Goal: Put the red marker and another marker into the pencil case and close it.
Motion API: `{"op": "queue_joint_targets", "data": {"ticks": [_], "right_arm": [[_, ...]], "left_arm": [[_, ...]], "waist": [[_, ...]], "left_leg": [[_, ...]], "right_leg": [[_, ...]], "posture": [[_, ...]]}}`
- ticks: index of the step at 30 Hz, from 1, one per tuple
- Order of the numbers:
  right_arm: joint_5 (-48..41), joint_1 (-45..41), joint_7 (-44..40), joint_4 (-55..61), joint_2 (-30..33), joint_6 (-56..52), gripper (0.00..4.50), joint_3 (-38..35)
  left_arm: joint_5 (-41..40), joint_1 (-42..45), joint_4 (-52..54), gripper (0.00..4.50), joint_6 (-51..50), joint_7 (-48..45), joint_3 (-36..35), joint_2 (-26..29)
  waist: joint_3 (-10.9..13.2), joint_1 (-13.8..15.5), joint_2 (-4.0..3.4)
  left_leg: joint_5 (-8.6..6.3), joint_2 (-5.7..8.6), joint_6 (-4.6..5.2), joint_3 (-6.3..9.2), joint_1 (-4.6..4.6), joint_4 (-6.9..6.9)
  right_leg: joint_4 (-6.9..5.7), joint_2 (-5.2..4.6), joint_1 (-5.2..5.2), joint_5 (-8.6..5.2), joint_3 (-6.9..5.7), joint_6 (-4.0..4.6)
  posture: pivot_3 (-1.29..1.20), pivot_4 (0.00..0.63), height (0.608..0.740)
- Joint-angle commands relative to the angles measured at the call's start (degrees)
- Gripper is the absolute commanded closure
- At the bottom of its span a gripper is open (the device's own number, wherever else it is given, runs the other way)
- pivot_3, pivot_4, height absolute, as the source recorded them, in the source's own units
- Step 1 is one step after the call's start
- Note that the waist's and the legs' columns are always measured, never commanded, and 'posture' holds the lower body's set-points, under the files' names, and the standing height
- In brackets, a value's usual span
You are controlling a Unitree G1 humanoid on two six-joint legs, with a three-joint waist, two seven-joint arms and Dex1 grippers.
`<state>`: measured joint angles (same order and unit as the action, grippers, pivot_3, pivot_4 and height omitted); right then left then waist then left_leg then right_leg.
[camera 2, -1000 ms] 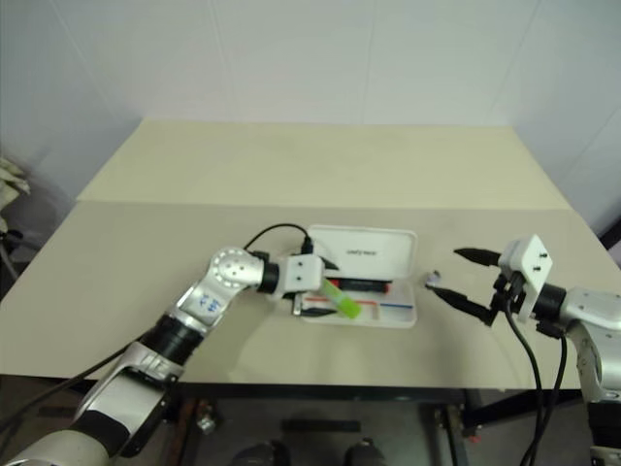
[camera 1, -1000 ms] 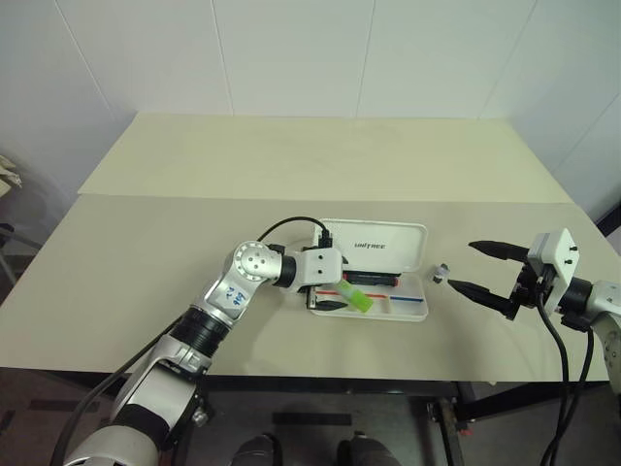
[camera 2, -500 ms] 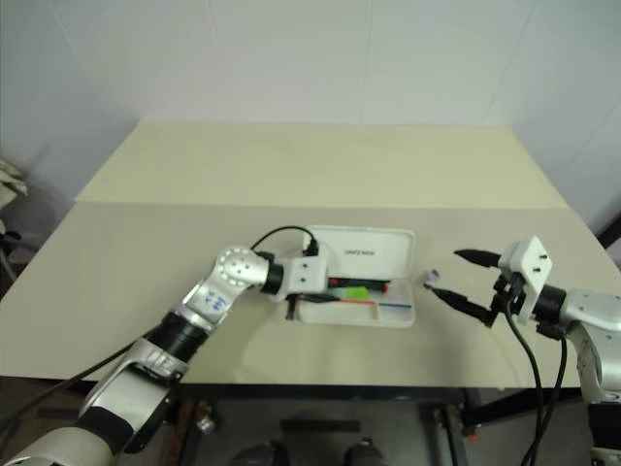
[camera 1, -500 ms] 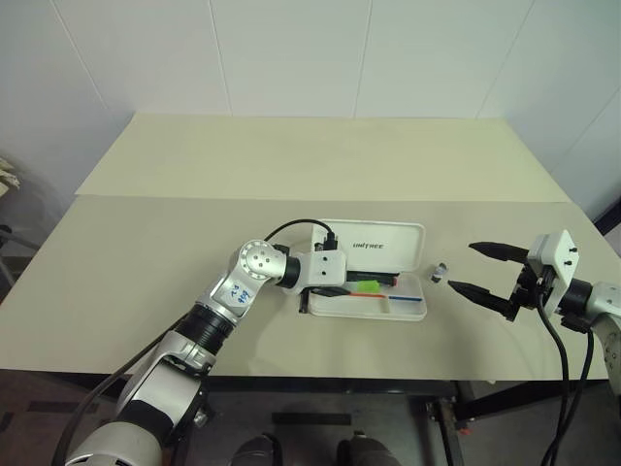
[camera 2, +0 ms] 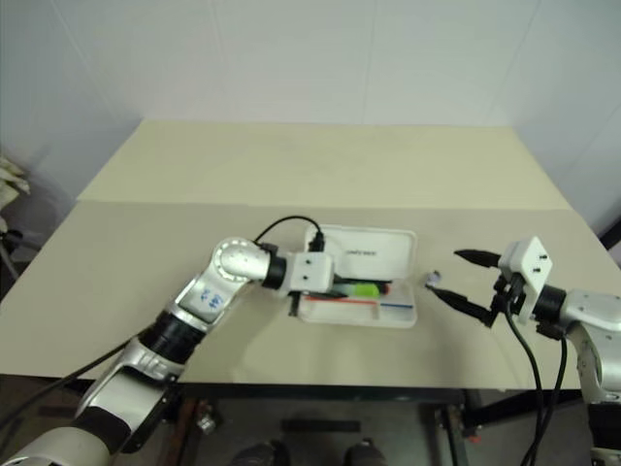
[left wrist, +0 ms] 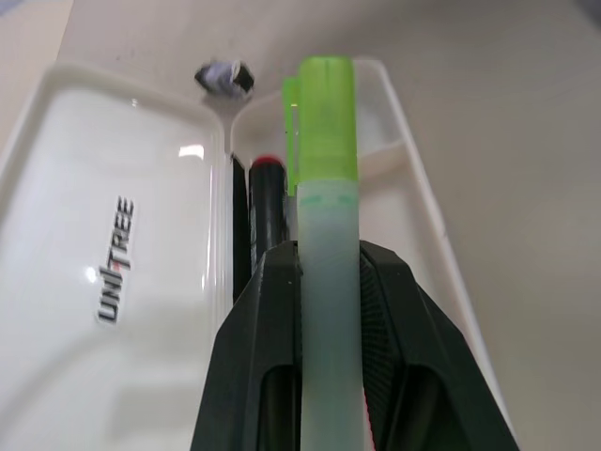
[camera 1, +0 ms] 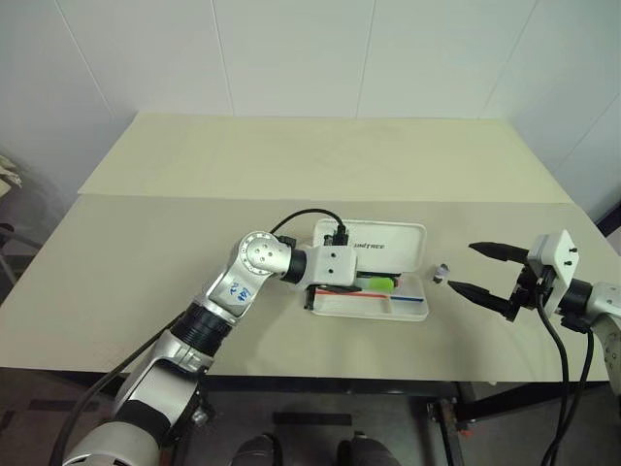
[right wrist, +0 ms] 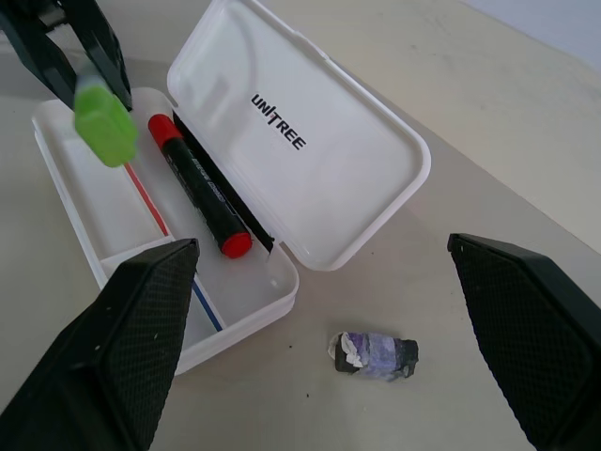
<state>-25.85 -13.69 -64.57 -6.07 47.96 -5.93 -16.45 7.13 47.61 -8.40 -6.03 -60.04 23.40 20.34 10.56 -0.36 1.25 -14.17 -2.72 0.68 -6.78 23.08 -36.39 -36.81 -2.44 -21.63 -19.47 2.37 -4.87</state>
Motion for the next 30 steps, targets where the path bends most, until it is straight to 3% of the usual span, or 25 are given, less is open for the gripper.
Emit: {"op": "queue_joint_targets", "data": {"ticks": [1, 9, 14, 30], "right_arm": [[-0.6, -0.2, -0.1, 0.9, 0.2, 1.2, 0.0, -1.4], [-0.5, -0.5, -0.2, 0.6, 0.1, 1.5, 0.0, -1.1], [-0.5, -0.5, -0.1, 0.5, 0.1, 1.6, 0.0, -1.0], [-0.7, 0.5, 0.5, 1.3, 0.0, 1.4, 0.0, -1.5]], "left_arm": [[-0.7, -0.9, 6.1, 4.09, -4.1, -1.1, -0.1, 1.0], [2.0, -2.3, 15.5, 4.09, -20.7, -1.3, 3.6, 2.6], [3.5, -1.8, 17.1, 4.09, -26.1, -0.3, 5.3, 3.0], [4.3, 0.2, 14.4, 4.09, -27.9, 4.3, 7.5, -0.2]], "waist": [[0.0, 0.0, 0.0], [0.0, -0.1, 0.0], [0.0, -0.1, 0.0], [0.0, 0.0, 0.0]], "left_leg": [[0.0, 0.0, 0.0, 0.0, 0.0, 0.0], [0.01, 0.0, -0.01, 0.01, -0.01, -0.04], [0.02, 0.0, -0.01, 0.01, -0.01, -0.07], [0.04, 0.01, -0.04, 0.02, 0.0, -0.07]], "right_leg": [[0.0, 0.0, 0.0, 0.0, 0.0, 0.0], [-0.06, 0.02, 0.0, 0.0, 0.01, 0.0], [-0.07, 0.02, 0.0, 0.0, 0.02, 0.0], [-0.07, 0.0, 0.0, 0.0, 0.03, 0.0]], "posture": [[0.0, 0.15, 0.74], [0.0, 0.15, 0.74], [0.0, 0.15, 0.74], [0.0, 0.15, 0.74]]}}
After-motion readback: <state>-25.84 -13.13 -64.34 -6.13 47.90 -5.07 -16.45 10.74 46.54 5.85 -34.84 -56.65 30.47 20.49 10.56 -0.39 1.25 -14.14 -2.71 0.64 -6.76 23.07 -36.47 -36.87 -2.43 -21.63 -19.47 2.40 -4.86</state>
